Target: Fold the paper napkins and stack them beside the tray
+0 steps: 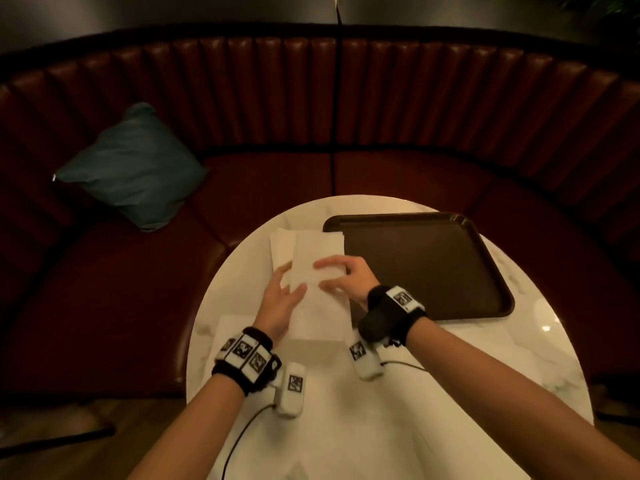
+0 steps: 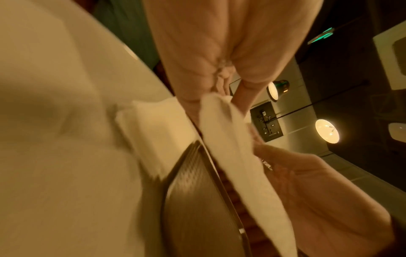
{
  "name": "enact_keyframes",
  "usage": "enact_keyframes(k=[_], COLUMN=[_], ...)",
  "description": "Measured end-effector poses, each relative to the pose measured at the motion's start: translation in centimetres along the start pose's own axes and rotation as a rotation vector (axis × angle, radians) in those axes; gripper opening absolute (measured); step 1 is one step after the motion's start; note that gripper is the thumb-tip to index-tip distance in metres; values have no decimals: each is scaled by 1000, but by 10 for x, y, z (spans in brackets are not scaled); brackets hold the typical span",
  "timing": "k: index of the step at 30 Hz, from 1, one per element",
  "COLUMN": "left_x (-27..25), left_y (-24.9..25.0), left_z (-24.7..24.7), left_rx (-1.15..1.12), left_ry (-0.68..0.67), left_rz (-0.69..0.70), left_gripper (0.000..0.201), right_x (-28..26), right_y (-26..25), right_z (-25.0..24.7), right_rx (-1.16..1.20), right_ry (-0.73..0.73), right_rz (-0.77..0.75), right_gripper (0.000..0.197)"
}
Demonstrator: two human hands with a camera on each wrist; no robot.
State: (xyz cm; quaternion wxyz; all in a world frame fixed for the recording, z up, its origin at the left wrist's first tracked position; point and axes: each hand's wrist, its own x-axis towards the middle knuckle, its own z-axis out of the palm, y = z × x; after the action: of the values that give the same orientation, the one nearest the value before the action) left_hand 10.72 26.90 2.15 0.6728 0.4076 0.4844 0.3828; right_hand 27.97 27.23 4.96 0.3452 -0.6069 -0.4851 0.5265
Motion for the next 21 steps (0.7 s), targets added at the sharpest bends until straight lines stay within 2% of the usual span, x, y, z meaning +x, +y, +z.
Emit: enact_keyframes(k=[4, 8, 11, 16, 21], left_x=[42, 69, 83, 95, 97], left_y=[11, 4, -8, -26, -36], left_z=[-19, -34, -42, -46, -45], left_rx=[192, 477, 580, 846, 1047], left_ry=[66, 118, 124, 93, 75], left_rz=[130, 178, 137, 83, 31], left_gripper=[67, 49, 45, 48, 53], right_x=[60, 112, 136, 148, 122], right_y=[-2, 11, 23, 39, 31], right_z=[7, 11, 17, 26, 17], right_rx=[-103, -188, -255, -424, -482], right_ry=[28, 32, 6, -66, -47], right_rz=[-26, 5, 55, 100, 50], right_gripper=[49, 52, 52, 57, 66])
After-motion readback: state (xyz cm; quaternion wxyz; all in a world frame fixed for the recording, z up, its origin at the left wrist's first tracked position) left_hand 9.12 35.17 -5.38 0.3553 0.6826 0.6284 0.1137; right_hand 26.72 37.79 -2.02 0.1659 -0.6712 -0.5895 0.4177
